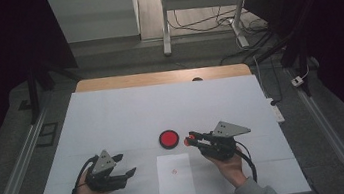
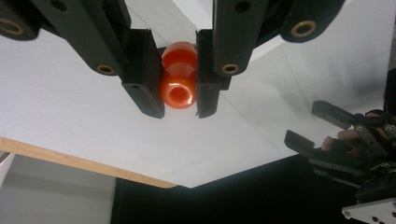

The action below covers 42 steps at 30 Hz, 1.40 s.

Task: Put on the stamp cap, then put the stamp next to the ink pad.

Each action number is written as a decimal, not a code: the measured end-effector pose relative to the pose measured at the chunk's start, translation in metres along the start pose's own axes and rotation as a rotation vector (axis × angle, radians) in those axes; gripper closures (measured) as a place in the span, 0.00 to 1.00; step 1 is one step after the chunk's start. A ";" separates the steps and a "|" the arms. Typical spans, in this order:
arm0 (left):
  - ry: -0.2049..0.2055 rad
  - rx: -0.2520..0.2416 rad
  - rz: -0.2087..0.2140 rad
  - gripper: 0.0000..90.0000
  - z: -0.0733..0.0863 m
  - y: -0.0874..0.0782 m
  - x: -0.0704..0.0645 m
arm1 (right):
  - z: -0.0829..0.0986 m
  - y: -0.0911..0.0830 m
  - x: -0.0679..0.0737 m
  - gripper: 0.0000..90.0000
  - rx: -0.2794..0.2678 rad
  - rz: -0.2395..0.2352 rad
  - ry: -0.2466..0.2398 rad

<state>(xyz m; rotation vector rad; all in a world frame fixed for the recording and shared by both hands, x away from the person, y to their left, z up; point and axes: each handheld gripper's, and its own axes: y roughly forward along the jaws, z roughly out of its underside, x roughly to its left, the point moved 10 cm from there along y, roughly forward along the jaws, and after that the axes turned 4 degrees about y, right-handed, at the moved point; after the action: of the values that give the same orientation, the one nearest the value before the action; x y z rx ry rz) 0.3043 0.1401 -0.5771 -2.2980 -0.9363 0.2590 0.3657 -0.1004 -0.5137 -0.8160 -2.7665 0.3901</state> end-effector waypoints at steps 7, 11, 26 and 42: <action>-0.006 0.003 -0.008 0.36 0.003 -0.002 0.005 | 0.000 0.002 -0.008 0.80 0.002 0.025 -0.007; -0.008 0.005 -0.008 0.36 0.004 -0.001 0.006 | 0.001 0.007 -0.021 0.80 0.009 0.061 -0.003; -0.013 0.006 -0.015 0.36 0.006 -0.002 0.009 | 0.004 0.032 -0.056 0.80 0.058 0.143 0.014; -0.014 0.019 -0.017 0.36 0.009 -0.003 0.011 | 0.025 0.060 -0.070 0.80 0.160 0.171 0.019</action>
<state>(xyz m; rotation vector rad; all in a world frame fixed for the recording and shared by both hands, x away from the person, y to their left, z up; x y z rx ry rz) 0.3068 0.1535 -0.5821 -2.2730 -0.9562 0.2762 0.4452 -0.0957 -0.5660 -1.0118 -2.6148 0.6219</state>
